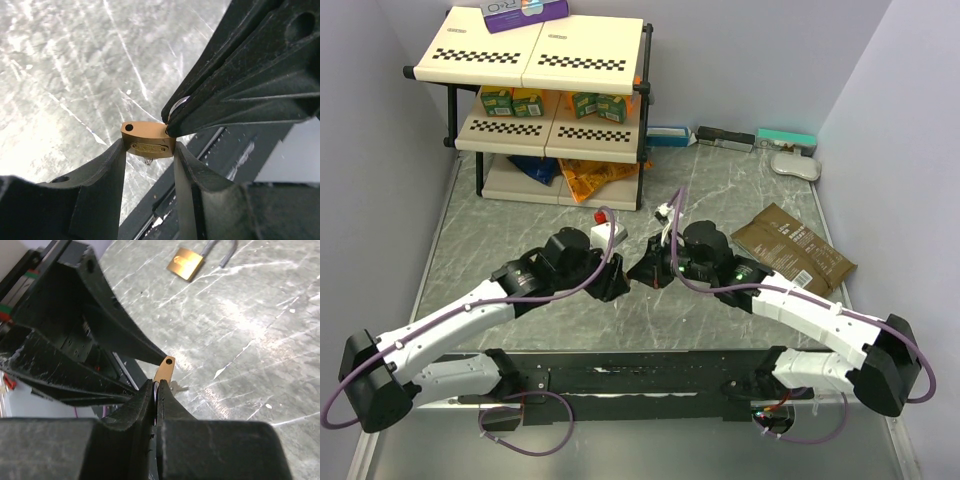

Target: Unlock with the key

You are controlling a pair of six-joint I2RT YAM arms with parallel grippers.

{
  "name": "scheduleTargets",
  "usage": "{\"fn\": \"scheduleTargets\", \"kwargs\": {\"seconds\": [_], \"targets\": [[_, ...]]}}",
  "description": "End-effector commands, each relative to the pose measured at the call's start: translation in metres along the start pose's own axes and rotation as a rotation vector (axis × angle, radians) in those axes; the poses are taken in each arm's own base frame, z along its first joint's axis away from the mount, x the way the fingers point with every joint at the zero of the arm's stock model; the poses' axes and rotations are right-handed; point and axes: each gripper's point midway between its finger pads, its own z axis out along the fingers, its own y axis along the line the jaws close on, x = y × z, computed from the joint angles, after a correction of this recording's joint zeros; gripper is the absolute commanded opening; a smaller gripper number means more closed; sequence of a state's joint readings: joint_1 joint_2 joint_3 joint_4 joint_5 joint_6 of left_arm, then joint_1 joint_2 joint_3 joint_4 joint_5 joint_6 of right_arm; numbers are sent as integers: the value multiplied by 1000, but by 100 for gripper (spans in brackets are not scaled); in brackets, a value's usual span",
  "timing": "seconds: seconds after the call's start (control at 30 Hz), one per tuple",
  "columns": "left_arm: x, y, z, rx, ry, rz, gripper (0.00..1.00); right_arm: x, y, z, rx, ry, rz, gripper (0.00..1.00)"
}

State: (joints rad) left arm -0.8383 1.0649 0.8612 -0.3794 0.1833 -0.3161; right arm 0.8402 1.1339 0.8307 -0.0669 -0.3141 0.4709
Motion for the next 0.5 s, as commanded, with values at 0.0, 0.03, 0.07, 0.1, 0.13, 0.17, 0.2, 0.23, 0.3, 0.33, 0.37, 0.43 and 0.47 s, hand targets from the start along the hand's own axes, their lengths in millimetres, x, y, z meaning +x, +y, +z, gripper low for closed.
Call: {"fn": "scheduleTargets", "kwargs": {"seconds": [0.0,0.03,0.07,0.1,0.13,0.17,0.2,0.23,0.3,0.33,0.37,0.43,0.47], "targets": [[-21,16,4,-119,-101,-58,1,-12,1,0,31,-38,37,0],[-21,18,4,-132,-101,-67,1,-12,1,0,33,-38,39,1],[-20,20,4,-140,-97,-75,1,-13,1,0,31,-40,38,4],[-20,20,4,-144,-97,-92,1,-13,2,-1,30,-43,37,10],[-16,21,4,-152,-81,-101,1,-15,2,-2,31,-49,38,20],[-14,21,4,-154,-76,-111,1,-16,3,-3,27,-54,36,27],[-12,20,3,-155,-72,-136,1,-15,1,-4,29,-55,41,34],[-6,22,3,-160,-60,-148,1,-17,2,-6,22,-69,39,50],[0,22,1,-163,-53,-186,1,-14,-3,-8,30,-73,44,63],[9,24,2,-169,-35,-201,1,-16,-3,-10,28,-88,45,64],[12,24,0,-170,-38,-213,1,-15,-4,-12,29,-92,45,66],[26,26,-1,-172,-25,-259,1,-12,-11,-15,37,-106,59,68],[32,26,-1,-174,-10,-276,1,-6,-15,-16,43,-101,64,68]]}}
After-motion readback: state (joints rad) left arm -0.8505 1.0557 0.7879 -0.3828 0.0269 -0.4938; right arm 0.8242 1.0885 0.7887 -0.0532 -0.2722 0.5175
